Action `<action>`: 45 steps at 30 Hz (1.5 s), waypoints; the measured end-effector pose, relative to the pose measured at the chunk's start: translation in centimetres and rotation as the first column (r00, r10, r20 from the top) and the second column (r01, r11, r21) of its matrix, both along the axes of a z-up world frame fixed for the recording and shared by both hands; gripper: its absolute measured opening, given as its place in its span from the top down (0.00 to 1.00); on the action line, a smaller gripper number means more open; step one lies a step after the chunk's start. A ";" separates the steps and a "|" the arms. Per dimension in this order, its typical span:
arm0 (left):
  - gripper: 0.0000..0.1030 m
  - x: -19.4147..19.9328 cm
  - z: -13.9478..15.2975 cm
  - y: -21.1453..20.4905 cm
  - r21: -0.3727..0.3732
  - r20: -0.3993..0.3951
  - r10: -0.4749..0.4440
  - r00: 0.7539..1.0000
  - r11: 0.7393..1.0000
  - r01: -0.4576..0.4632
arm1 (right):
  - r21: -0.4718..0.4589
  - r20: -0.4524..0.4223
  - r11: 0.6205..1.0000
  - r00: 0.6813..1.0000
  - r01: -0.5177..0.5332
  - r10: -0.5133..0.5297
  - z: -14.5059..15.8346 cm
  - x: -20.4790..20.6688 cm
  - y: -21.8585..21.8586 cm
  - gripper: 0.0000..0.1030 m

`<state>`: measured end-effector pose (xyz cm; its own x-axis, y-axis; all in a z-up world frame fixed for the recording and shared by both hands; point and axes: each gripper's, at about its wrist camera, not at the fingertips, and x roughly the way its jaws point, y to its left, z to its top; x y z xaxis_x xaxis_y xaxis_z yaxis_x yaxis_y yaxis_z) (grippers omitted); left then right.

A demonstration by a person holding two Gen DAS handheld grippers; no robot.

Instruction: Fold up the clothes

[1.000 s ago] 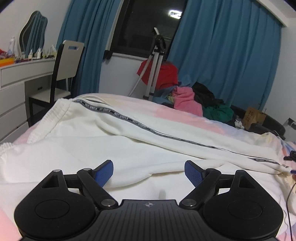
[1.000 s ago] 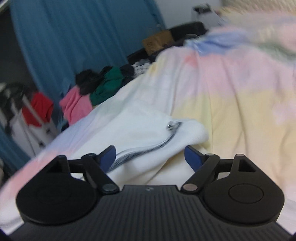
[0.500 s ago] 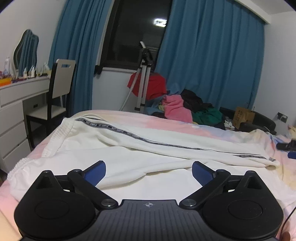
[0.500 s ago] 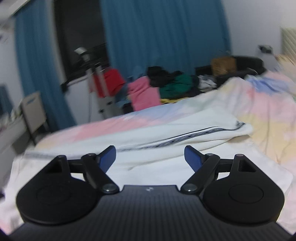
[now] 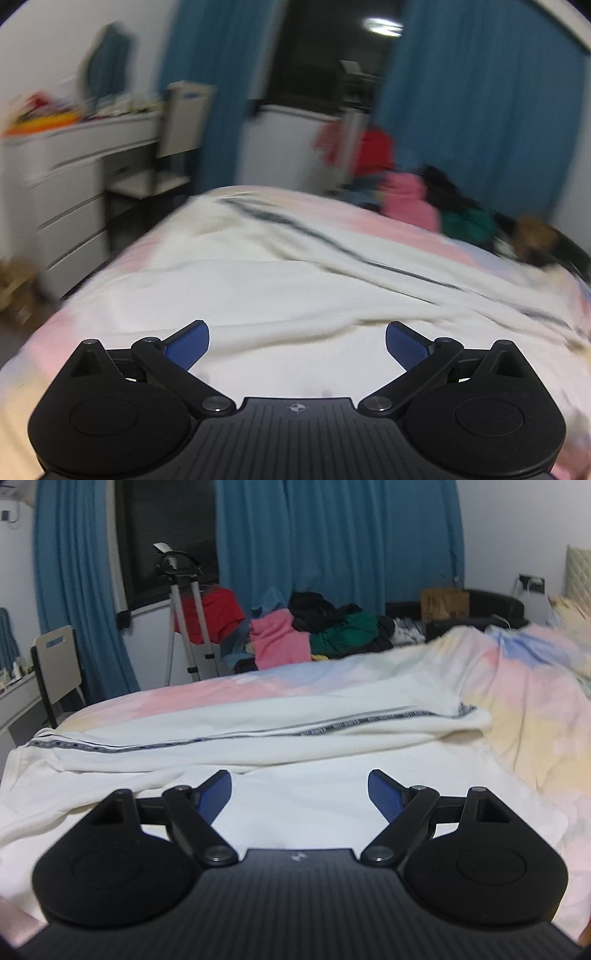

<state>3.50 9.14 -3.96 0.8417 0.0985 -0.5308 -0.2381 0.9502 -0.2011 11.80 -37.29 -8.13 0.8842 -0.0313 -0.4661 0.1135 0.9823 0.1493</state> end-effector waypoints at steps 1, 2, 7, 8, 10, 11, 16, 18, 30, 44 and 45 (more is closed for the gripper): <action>0.00 -0.2 0.1 1.3 -0.037 -0.010 0.049 0.999 0.998 -0.049 | 0.012 -0.006 1.000 1.000 0.003 -0.003 -0.2 0.0 -0.2 0.20; 0.00 -0.4 0.2 2.7 -0.079 -0.022 0.097 0.995 0.992 -0.099 | 0.023 -0.011 1.000 1.000 0.004 -0.004 -0.3 0.1 -0.4 0.20; 0.02 -1.3 -0.4 8.5 -0.246 -0.141 0.284 0.948 0.918 -0.311 | 0.036 -0.027 0.999 1.000 0.008 -0.007 -0.8 0.2 -0.5 0.20; 0.03 -1.4 -0.8 9.4 -0.267 -0.171 0.311 0.935 0.899 -0.348 | 0.032 -0.030 0.999 1.000 0.008 -0.007 -0.9 0.3 -0.5 0.20; 0.04 -1.5 -1.5 10.5 -0.310 -0.216 0.338 0.916 0.866 -0.393 | 0.022 -0.038 1.000 0.999 0.004 -0.003 -0.9 0.3 -0.3 0.20; 0.04 -1.3 -1.9 10.8 -0.333 -0.234 0.329 0.915 0.857 -0.393 | 0.020 -0.040 1.000 0.999 0.003 -0.002 -1.0 0.3 -0.2 0.20; 0.04 1.0 -3.8 10.9 -0.504 -0.280 0.161 0.946 0.815 -0.287 | 0.022 -0.060 1.000 0.998 0.003 -0.002 -1.2 0.7 0.0 0.20; 0.05 2.1 -3.9 11.1 -0.539 -0.283 0.130 0.950 0.798 -0.269 | 0.021 -0.068 1.000 0.998 0.005 -0.003 -1.3 0.8 0.0 0.20; 0.14 2.5 -5.2 17.7 -0.718 -0.262 0.067 0.963 0.653 -0.241 | 0.180 -0.135 0.963 0.975 0.200 -0.177 -2.8 0.4 -4.5 0.20; 0.23 2.3 -8.4 21.3 -0.808 -0.284 0.189 0.940 0.481 -0.341 | 0.377 -0.318 0.574 0.684 0.727 -0.657 -7.7 -3.3 -15.0 0.21; 0.29 2.6 -8.6 21.5 -0.811 -0.278 0.194 0.941 0.478 -0.338 | 0.395 -0.333 0.541 0.664 0.743 -0.669 -8.3 -3.6 -15.8 0.21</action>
<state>6.13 30.67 -12.52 0.7717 -0.2442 -0.5872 -0.5402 0.2357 -0.8079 8.22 -53.04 -16.48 0.6032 -0.3708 -0.7062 0.7924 0.3795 0.4776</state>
